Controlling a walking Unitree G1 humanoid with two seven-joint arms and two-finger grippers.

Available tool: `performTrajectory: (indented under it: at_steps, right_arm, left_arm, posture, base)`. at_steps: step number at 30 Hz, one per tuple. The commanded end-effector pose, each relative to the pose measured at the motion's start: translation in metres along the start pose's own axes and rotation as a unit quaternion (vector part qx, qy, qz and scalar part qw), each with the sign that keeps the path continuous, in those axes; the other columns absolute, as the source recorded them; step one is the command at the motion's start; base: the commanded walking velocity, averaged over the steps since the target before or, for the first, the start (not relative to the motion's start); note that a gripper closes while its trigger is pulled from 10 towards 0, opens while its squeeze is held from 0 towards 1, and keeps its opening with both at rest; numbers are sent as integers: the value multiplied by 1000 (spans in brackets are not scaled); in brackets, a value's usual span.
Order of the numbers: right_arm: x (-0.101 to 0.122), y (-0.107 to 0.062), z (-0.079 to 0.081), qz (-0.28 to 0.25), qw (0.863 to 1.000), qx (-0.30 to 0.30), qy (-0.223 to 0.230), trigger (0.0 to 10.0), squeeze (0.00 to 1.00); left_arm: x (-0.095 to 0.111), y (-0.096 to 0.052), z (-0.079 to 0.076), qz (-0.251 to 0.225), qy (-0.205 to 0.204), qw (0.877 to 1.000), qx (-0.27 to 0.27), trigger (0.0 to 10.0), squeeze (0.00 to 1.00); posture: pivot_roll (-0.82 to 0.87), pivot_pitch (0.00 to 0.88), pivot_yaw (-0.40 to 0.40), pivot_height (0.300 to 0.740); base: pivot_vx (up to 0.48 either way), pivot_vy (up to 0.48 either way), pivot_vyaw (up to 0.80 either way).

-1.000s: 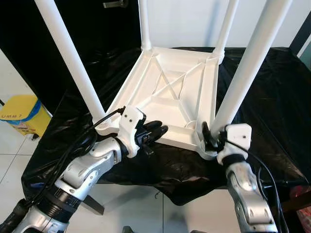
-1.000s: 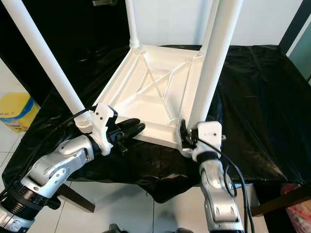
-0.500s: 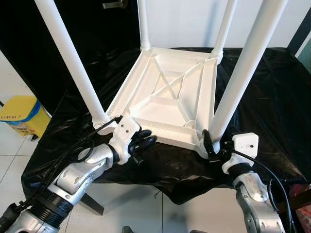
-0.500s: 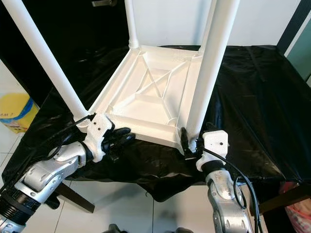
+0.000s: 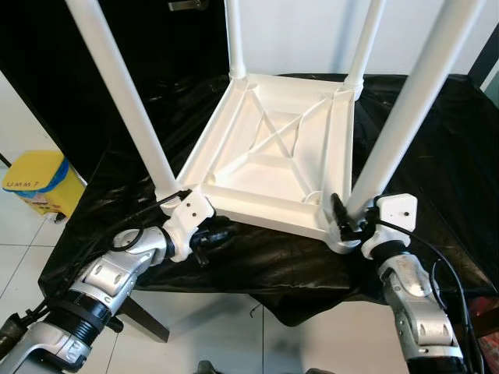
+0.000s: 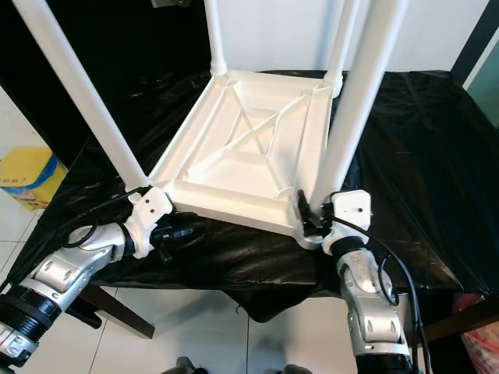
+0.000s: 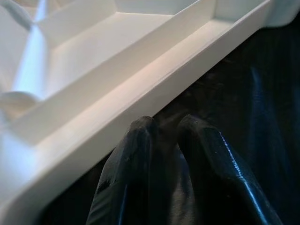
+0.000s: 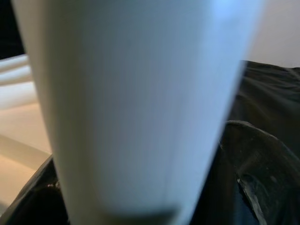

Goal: Building children table

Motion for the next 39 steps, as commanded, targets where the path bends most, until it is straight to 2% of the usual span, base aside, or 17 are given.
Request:
performTrajectory:
  at_steps: [1,2,7,8,9,10,11,12,16,20,22,23,25,28,31,34,39]
  right_arm:
    - [-4,-2,-23,5,999,-42,1,10000,0]
    - [-5,0,-31,5,999,-54,-5,10000,0]
    - [-5,2,-47,4,997,-73,-16,10000,0]
    - [-4,3,-57,4,996,-87,-23,10000,0]
    - [-4,3,-57,4,996,-87,-23,10000,0]
    - [-3,4,-64,2,995,-94,-27,10000,0]
    - [-3,4,-64,2,995,-94,-27,10000,0]
    - [-2,3,-65,0,995,-96,-29,10000,0]
    - [-1,-1,-58,-6,995,-95,-29,10000,0]
    - [0,-5,-52,-13,995,-100,-22,10000,0]
    - [12,-16,-37,-53,992,-115,-12,10000,0]
    - [12,-16,-37,-53,992,-115,-12,10000,0]
    - [26,-24,-24,-94,988,-123,-13,10000,0]
    - [32,-27,-20,-108,986,-125,-16,10000,0]
    - [42,-39,-17,-134,980,-140,-33,10000,0]
    - [43,-46,-15,-135,979,-145,-41,10000,0]
    - [40,-53,-13,-128,980,-143,-48,10000,0]
  left_arm:
    - [-1,-2,-2,2,15,999,-30,10000,0]
    - [2,0,-4,-3,20,999,-36,10000,0]
    - [11,6,-11,-19,29,998,-55,10000,0]
    - [18,9,-20,-34,30,996,-75,10000,0]
    - [18,9,-20,-34,30,996,-75,10000,0]
    - [25,10,-29,-47,26,994,-94,10000,0]
    - [25,10,-29,-47,26,994,-94,10000,0]
    - [29,10,-40,-55,20,991,-117,10000,0]
    - [32,2,-58,-62,11,987,-151,10000,0]
    - [32,-3,-59,-65,3,986,-151,10000,0]
    - [34,-14,-45,-65,-3,991,-116,10000,0]
    - [34,-14,-45,-65,-3,991,-116,10000,0]
    - [39,-27,-27,-69,-8,995,-77,10000,0]
    - [41,-33,-18,-70,-7,996,-61,10000,0]
    - [51,-57,3,-84,-23,996,-20,10000,0]
    - [53,-72,7,-87,-38,995,-13,10000,0]
    - [49,-83,7,-81,-49,995,-15,10000,0]
  posture:
    - [-87,60,30,740]
    - [-87,56,35,740]
    - [-87,56,36,740]
    - [-93,56,41,740]
    - [-93,56,41,740]
    - [-92,56,41,740]
    - [-92,56,41,740]
    - [-92,56,41,740]
    - [-90,61,37,740]
    - [-89,63,34,740]
    - [-85,70,26,740]
    - [-85,70,26,740]
    - [-87,74,24,740]
    - [-88,76,23,740]
    - [-90,80,21,740]
    - [-93,83,20,740]
    - [-93,86,16,740]
  base:
    - [0,0,0]
    - [0,0,0]
    - [0,0,0]
    - [0,0,0]
    - [0,0,0]
    - [0,0,0]
    - [0,0,0]
    - [0,0,0]
    - [0,0,0]
    - [0,0,0]
    - [0,0,0]
    - [0,0,0]
    - [0,0,0]
    - [0,0,0]
    - [0,0,0]
    - [0,0,0]
    - [0,0,0]
Point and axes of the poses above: a point about 5 cm out from each wrist's last joint towards the gripper, its own y axis pointing out of the wrist towards the gripper, its own x axis along the axis of the wrist's last joint, z = x × y, the point moved 4 cm from there along y, pointing out of the wrist towards the gripper, and after that the axes turned 7 degrees about y, right-handed, at the moved point
